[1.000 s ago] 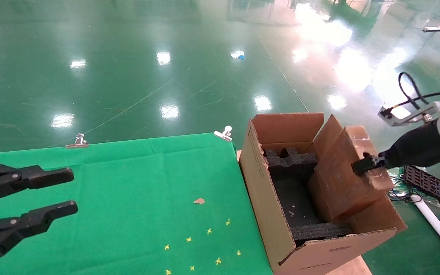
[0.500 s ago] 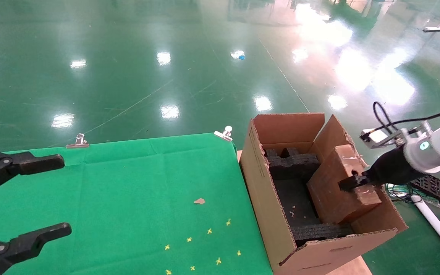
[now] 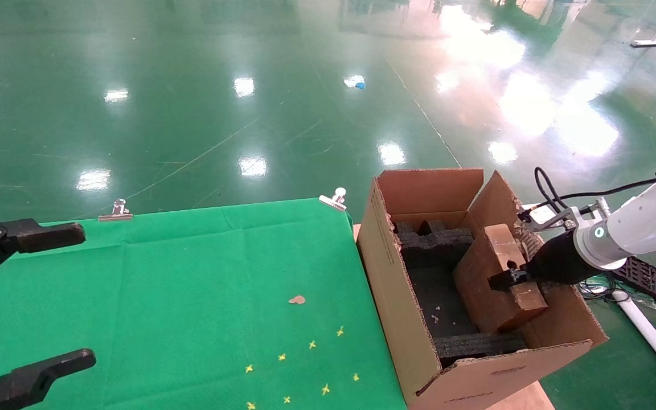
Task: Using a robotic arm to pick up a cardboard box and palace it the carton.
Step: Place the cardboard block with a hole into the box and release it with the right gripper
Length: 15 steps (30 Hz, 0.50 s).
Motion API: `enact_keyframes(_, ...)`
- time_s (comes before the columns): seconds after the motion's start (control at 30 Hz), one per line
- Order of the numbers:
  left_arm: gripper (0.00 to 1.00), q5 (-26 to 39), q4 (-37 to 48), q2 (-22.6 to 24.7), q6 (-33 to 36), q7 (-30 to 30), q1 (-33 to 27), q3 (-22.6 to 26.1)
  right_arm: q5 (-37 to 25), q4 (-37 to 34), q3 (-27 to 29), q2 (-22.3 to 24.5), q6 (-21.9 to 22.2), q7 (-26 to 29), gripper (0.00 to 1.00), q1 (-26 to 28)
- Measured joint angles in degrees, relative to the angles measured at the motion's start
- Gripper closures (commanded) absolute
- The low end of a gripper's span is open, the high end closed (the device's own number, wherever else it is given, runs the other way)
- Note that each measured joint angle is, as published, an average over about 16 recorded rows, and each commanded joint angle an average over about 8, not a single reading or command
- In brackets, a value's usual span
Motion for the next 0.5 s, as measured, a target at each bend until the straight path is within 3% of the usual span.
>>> enact_keyframes(0.5, 0.0, -0.03, 0.0, -0.02, -0.02, 0.03, -0.01, 0.05, -0.01, -4.97, 0.03, -2.3, -1.71, -2.84, 0.0, 1.16)
